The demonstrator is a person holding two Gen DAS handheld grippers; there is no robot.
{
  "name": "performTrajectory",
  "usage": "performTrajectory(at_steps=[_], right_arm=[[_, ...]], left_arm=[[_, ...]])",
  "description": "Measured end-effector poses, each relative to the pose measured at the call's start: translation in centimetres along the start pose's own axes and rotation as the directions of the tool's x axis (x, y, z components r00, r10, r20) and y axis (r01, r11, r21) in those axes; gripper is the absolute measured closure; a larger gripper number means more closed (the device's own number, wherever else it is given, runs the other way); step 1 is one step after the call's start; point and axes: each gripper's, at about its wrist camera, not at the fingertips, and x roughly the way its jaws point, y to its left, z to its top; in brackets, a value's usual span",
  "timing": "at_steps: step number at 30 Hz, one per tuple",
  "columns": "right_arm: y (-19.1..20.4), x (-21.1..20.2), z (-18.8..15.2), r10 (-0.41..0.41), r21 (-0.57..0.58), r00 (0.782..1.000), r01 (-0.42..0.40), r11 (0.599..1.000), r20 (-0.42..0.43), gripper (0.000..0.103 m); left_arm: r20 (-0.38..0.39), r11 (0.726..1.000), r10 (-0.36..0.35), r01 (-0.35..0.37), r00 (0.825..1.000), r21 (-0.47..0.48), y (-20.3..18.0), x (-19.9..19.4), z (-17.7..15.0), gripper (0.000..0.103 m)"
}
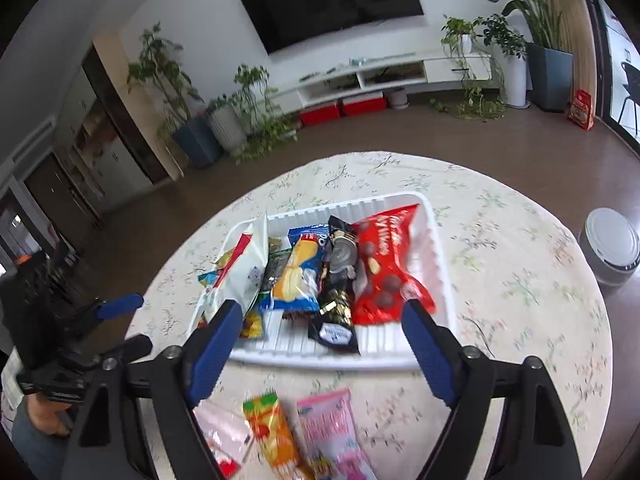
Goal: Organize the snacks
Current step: 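Grasp the clear pink bag with the left gripper while the right grasps the orange candy stick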
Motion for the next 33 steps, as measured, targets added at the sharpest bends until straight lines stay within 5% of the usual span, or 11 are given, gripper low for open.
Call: performTrajectory(at_steps=[3,7,19,24,28,33], right_arm=[[-0.7,-1.6,-2.2,0.041,0.005,0.999,-0.041,0.999,0.000,0.018],[-0.9,-2.2,-5.1,0.083,-0.018,0.996,-0.083,0.996,-0.015,0.018],[-3.0,-0.8,-7.0,0.086,0.018,0.994,-0.085,0.996,-0.061,0.026],[-2.8,-0.1,-7.3,0.086,0.007,0.992,-0.086,0.996,-0.096,0.028],[-2.4,0.3,-7.5,0.094,-0.006,0.988,-0.095,0.995,-0.119,0.029],[-2.0,0.4,-7.7,0.115,-0.016,0.985,-0.118,0.993,-0.128,0.030]], left_arm=[[-0.062,0.980,-0.033,0.044,0.998,0.193,-3.4,0.5,-1.6,0.014],[-0.155,0.926,0.014,0.046,0.988,0.375,-5.8,1.9,-2.4,0.014],[-0.388,0.810,-0.001,0.228,0.922,0.541,-6.8,7.3,-2.3,0.021],[-0.457,0.807,0.009,0.264,0.889,0.529,-6.6,9.1,-2.3,0.047],[-0.485,0.788,0.023,0.283,0.874,0.547,-6.5,9.2,-2.2,0.049],[-0.488,0.841,0.016,0.252,0.873,0.478,-5.5,9.2,-1.8,0.049]])
